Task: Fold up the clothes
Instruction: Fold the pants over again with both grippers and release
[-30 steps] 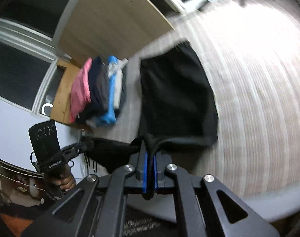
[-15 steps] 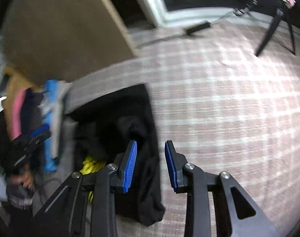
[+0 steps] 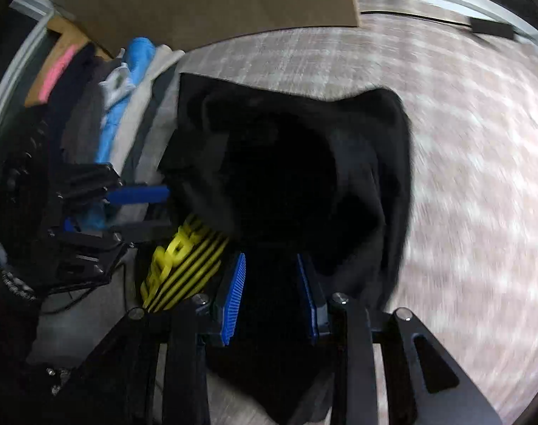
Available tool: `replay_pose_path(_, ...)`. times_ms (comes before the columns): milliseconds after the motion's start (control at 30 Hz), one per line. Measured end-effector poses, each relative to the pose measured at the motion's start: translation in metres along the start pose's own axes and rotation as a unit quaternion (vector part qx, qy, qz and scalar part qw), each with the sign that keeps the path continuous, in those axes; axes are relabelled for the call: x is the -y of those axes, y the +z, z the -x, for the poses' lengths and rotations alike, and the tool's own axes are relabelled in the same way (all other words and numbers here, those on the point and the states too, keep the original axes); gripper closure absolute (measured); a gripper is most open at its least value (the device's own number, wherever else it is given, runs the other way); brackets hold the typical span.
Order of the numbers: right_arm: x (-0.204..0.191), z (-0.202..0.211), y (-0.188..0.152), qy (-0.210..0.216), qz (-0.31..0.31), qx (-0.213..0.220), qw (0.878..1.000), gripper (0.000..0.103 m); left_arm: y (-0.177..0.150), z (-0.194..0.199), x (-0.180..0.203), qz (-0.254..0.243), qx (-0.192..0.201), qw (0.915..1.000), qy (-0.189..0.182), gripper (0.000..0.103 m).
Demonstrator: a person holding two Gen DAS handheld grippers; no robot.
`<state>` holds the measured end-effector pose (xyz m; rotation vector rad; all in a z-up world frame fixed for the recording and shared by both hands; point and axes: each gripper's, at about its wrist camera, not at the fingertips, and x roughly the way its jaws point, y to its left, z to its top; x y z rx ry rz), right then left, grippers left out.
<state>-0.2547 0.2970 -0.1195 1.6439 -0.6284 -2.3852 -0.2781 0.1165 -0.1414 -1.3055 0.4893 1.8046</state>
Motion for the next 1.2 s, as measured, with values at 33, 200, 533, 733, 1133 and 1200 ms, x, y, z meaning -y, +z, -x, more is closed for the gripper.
replay_pose_path(33, 0.005, 0.003, 0.009, 0.0, -0.012, 0.017, 1.0, 0.074, 0.01, 0.004, -0.007, 0.012, 0.017, 0.9997, 0.015, 0.074)
replay_pose_path(200, 0.025, 0.024, 0.04, -0.004, -0.051, 0.079, 0.996, 0.062, 0.029, 0.063, -0.043, 0.094, 0.127, 0.9835, 0.088, 0.073)
replay_pose_path(533, 0.018, 0.0, 0.041, -0.056, -0.008, 0.062, 0.996, 0.059, 0.004, 0.006, 0.002, -0.02, 0.018, 0.9996, -0.006, 0.071)
replay_pose_path(733, 0.011, -0.026, 0.048, -0.091, 0.013, 0.053, 0.994, 0.099, 0.047, -0.006, -0.043, 0.059, 0.07, 0.9869, 0.133, 0.075)
replay_pose_path(1133, 0.01, -0.015, -0.022, -0.059, 0.074, -0.01, 0.995, 0.071, 0.024, -0.025, -0.014, -0.021, 0.031, 0.9972, 0.065, 0.07)
replay_pose_path(1200, 0.016, -0.023, -0.037, -0.105, 0.08, -0.028, 0.991, 0.069, 0.026, -0.024, -0.037, 0.034, 0.037, 0.993, 0.106, 0.07)
